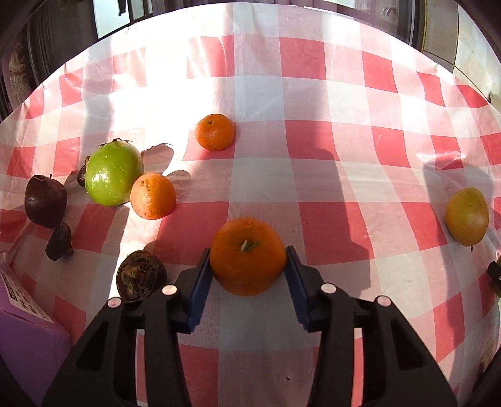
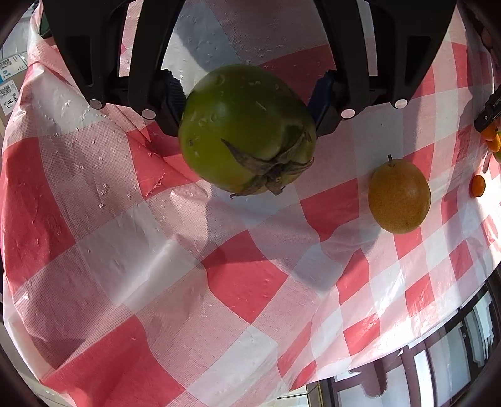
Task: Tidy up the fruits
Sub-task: 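Grasp the orange with the left gripper while the right gripper holds the green tomato, then carry the orange and green tomato into the white box and release both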
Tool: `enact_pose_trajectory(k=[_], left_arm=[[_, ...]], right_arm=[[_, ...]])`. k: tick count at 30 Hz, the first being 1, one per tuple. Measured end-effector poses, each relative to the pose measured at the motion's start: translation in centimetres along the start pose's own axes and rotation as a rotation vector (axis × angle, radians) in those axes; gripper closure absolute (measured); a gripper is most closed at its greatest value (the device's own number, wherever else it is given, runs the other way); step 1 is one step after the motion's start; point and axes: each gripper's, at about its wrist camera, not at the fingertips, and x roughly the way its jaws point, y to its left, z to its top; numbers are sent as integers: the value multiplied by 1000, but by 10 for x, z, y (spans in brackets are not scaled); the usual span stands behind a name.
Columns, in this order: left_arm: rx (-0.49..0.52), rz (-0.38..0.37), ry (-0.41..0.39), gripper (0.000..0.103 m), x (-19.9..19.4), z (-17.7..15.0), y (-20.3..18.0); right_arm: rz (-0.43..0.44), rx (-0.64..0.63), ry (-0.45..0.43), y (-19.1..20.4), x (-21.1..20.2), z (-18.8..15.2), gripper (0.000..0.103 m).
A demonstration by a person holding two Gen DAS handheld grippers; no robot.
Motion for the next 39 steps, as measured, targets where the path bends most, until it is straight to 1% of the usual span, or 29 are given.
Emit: enact_pose_trajectory(k=[1, 2, 5, 9, 15, 17, 21, 23, 24, 27, 29, 31, 34, 39], left_arm=[[18, 6, -15, 58, -3, -4, -2], [20, -4, -18, 59, -5, -6, -2], [8, -27, -17, 59, -6, -9, -1], [25, -6, -18, 59, -3, -8, -6], [14, -4, -17, 59, -6, -8, -2], [-2, 4, -18, 59, -14, -14, -1], [-6, -25, -30, 59, -39, -42, -8], [-1, -44, -45, 59, -57, -58, -9], [6, -47, -58, 59, -66, -66, -10], [29, -47, -86, 59, -91, -86, -8], [25, -52, -98, 59, -107, -95, -1], [22, -42, -118, 59, -124, -101, 8], [9, -29, -153, 59, -156, -106, 28], [-18, 6, -187, 59, -204, -101, 66]], right_arm=[[-1, 1, 0, -1, -1, -1, 39], [-2, 2, 0, -2, -1, -2, 39], [-8, -1, 0, 0, -2, -3, 39], [-18, -7, 0, 2, -1, -2, 39], [-35, -20, 1, 6, -1, -2, 39], [-34, -20, 1, 6, 0, -1, 39], [-24, -25, -6, 7, -2, -1, 40], [1, -68, -10, 15, -7, -6, 40], [15, -86, -18, 22, -14, -13, 40], [138, -132, -26, 50, -39, -42, 40], [213, -155, -30, 68, -56, -59, 40], [273, -185, -32, 86, -72, -72, 40], [335, -255, -48, 114, -98, -83, 40], [462, -365, -75, 161, -148, -85, 40]])
